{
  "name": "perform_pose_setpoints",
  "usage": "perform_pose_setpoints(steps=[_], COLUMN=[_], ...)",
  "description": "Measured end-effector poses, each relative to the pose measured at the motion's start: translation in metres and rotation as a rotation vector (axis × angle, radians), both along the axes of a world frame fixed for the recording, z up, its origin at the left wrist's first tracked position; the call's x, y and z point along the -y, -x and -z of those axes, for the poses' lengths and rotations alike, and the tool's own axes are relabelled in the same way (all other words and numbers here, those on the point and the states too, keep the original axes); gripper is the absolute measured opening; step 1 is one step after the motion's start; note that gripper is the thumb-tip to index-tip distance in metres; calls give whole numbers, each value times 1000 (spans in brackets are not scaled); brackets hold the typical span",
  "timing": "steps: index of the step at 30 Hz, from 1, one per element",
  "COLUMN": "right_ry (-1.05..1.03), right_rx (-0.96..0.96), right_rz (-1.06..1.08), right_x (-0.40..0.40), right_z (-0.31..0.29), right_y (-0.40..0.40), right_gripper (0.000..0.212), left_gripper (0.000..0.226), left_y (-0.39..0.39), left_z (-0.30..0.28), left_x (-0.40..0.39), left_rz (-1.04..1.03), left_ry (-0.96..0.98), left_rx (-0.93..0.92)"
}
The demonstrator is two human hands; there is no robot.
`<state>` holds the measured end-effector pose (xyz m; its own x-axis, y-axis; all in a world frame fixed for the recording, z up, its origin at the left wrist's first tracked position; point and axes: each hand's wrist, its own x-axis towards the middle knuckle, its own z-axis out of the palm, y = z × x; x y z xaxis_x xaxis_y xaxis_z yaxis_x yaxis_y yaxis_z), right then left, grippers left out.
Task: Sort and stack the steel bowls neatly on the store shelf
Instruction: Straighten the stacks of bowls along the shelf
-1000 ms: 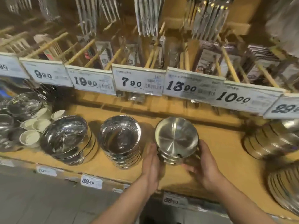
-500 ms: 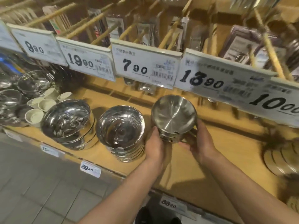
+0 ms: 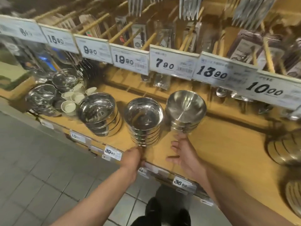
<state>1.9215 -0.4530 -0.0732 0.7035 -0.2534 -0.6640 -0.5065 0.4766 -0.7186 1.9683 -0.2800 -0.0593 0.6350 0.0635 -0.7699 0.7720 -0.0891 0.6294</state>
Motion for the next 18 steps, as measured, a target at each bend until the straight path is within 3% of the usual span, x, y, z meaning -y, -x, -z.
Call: perform_pose_setpoints(steps=[4,8,10,15,18], right_ry=[6,9,15,-9,23], right_rx=[28,17,2,-31,-1], right_rz=[-48,-46,-35,23,-12], right_x=[-27,-44,-48,-47,-47], right_z=[-8,-20,-20,-15,-16], right_y=[-20,-42,-44,-42,-47], right_gripper=[57,25,24,58,57], left_gripper=[20,24,24,43,49], left_y=[-37,-71,-80,-87,-91], left_z=[3,5,7,16,14], left_x=[-34,-45,-43,-39,-33], left_rz=[-128,-195,-153,54,149], left_ry=[-57,83,144,214,262], left_rx=[50,82,74,66,77])
